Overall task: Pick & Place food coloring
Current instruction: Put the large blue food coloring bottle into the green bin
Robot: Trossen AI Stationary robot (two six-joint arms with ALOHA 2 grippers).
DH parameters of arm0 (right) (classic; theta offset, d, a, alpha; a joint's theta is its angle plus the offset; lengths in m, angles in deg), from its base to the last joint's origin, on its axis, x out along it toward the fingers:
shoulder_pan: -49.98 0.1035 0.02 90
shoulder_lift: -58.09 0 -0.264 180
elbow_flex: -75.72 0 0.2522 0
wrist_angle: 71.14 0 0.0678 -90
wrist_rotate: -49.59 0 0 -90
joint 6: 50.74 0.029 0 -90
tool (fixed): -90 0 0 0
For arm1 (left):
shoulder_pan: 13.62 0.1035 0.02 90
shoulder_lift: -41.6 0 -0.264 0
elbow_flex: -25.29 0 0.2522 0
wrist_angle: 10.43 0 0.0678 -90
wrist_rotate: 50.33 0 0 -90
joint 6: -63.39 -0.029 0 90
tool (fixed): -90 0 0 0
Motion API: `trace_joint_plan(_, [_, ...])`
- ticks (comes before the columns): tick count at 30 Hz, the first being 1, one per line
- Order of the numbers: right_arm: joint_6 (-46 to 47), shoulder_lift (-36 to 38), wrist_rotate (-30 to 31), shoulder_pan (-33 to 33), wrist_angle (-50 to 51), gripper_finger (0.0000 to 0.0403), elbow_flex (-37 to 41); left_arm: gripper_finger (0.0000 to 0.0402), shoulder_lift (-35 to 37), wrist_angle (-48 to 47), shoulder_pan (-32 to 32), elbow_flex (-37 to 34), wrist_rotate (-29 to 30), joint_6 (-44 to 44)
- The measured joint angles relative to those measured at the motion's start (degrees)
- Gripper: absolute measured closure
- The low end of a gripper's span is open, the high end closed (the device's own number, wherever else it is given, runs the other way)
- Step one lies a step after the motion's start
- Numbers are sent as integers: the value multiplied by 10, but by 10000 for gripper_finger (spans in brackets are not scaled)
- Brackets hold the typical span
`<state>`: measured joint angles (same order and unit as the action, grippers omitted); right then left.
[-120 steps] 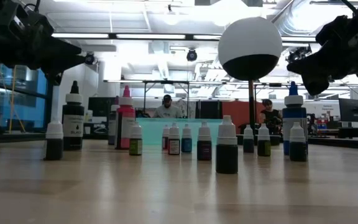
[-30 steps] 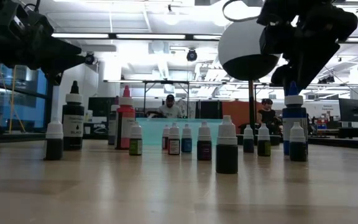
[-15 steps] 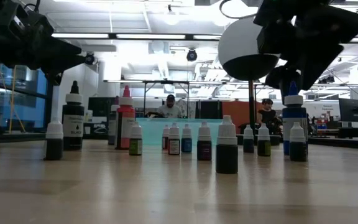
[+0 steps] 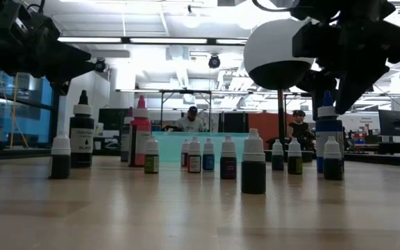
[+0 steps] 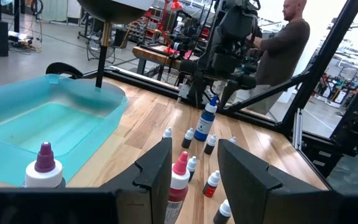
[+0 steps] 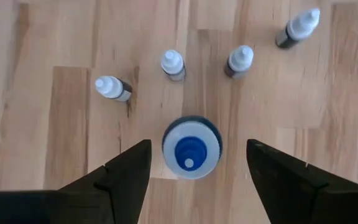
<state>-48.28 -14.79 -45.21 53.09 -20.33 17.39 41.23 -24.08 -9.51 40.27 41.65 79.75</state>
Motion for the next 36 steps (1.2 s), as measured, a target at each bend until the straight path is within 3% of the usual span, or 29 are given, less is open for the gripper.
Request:
trace_joint_plan(8, [30, 0, 8, 7, -42, 155, 20, 273, 0, 0, 0, 0, 0, 0])
trace_joint_plan(36, [37, 0, 4, 7, -36, 254, 20, 273, 0, 0, 0, 0, 0, 0])
